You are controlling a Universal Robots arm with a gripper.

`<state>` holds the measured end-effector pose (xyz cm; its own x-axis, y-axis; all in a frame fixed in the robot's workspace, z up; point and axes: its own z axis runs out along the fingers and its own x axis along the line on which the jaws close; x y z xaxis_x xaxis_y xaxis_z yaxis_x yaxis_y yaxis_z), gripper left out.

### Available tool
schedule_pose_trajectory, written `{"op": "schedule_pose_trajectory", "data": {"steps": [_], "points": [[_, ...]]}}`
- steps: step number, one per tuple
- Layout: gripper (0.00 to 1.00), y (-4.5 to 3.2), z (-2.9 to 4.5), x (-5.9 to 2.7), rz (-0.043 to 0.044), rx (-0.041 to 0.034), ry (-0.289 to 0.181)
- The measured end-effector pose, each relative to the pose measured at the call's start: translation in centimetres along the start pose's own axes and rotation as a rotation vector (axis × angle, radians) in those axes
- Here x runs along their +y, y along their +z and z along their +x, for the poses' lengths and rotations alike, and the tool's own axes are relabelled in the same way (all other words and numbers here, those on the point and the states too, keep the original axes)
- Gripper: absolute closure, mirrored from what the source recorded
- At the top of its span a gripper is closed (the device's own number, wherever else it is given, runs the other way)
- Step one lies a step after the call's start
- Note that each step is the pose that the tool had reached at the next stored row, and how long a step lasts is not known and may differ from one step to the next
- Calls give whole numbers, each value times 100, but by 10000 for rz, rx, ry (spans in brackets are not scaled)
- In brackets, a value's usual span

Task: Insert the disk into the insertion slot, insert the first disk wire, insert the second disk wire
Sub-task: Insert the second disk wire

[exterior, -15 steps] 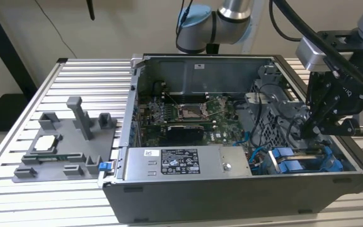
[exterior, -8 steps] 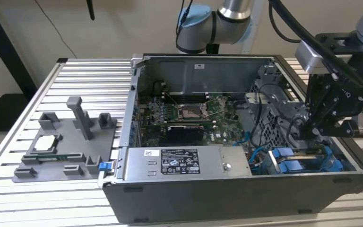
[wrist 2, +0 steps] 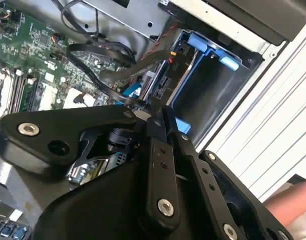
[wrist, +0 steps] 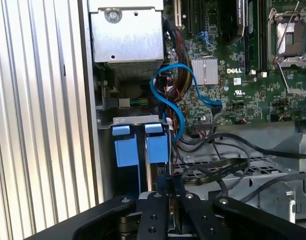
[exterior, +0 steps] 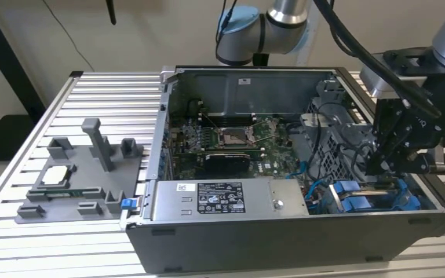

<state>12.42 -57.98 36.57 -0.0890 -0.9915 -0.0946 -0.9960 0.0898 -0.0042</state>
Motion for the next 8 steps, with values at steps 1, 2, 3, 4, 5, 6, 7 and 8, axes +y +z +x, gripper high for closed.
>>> {"op": "schedule_pose_trajectory", "data": {"steps": [1,2,3,4,5,6,7,8], "points": [[100,11,5,-4,0,0,0],[100,22,9,-8,0,-1,1],[100,33,14,-13,1,0,1],[100,42,17,-19,1,0,0],[100,50,20,-27,1,0,1],[100,59,22,-40,1,1,1],[100,67,22,-57,1,1,0],[100,74,21,-78,1,-1,0]]}}
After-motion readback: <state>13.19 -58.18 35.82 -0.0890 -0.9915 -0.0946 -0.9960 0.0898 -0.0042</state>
